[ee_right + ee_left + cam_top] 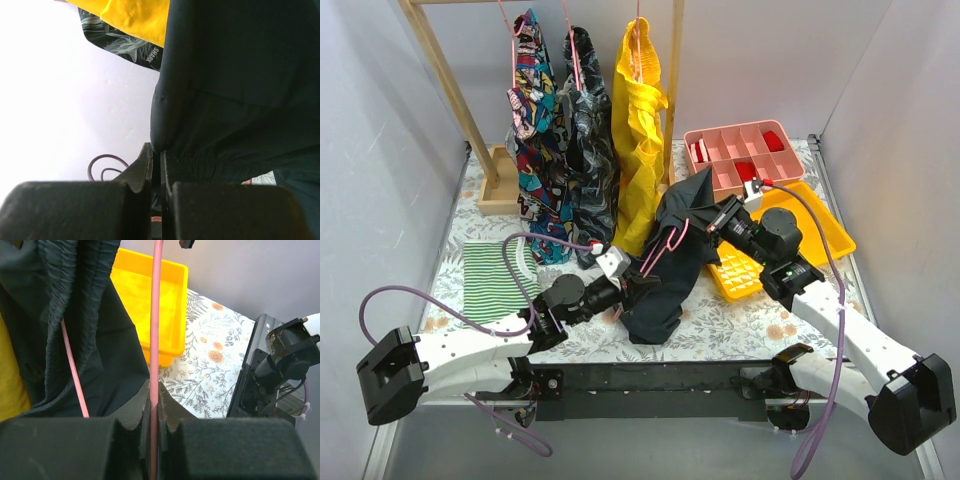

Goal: Place the shorts on the hanger

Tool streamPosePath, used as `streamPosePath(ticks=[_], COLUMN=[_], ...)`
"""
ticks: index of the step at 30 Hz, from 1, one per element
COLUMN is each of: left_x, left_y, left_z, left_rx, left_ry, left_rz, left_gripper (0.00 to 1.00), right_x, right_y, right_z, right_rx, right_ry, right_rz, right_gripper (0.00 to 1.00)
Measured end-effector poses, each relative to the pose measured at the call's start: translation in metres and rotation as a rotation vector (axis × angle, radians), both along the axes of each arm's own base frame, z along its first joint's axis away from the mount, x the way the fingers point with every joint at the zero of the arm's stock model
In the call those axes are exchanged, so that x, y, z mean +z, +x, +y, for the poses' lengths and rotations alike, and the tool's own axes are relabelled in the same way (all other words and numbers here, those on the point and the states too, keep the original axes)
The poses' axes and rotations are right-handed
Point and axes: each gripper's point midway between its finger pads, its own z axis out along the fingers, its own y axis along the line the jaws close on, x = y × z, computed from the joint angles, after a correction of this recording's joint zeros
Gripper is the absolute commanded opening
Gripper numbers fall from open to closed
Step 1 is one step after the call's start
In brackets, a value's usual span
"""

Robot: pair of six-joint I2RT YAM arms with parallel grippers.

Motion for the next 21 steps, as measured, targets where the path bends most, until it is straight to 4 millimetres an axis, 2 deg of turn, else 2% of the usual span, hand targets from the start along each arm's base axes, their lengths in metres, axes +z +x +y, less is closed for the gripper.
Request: streamPosePath(ticks=[4, 8, 14, 15, 16, 21], left_x=[0.002, 0.016, 0.020, 0.018, 0.014, -0.009], left_y=[0.003, 0.011, 0.022, 0.024, 0.027, 0.043], left_z=[-0.001, 0.005, 0.021, 0.025, 0.031, 0.049], left_rx=[0.029, 0.094, 0.214, 0.246, 0.281, 0.449], left_ry=[-0.009, -0.070, -0.114, -0.121, -0.126, -0.098], left_rz=[0.018, 0.049, 0.151, 0.182, 0.215, 0.379], left_gripper=[0.49, 0.59, 0.56, 0.55, 0.49, 0.41], right_x=[-0.006, -0.015, -0.026, -0.029, -0.032, -0.047], right_y=[-0.004, -0.008, -0.013, -0.014, -0.015, -0.023], right_z=[-0.006, -0.015, -0.021, -0.021, -0.022, -0.027], right_rx=[-0.023, -0.058, -0.079, -0.079, -0.079, -0.080], right_ry=[0.009, 0.011, 0.035, 0.038, 0.039, 0.032], right_rz=[0.012, 0.032, 0.062, 0.066, 0.072, 0.089], right_gripper=[0.01, 0.01, 0.01, 0.01, 0.01, 0.01])
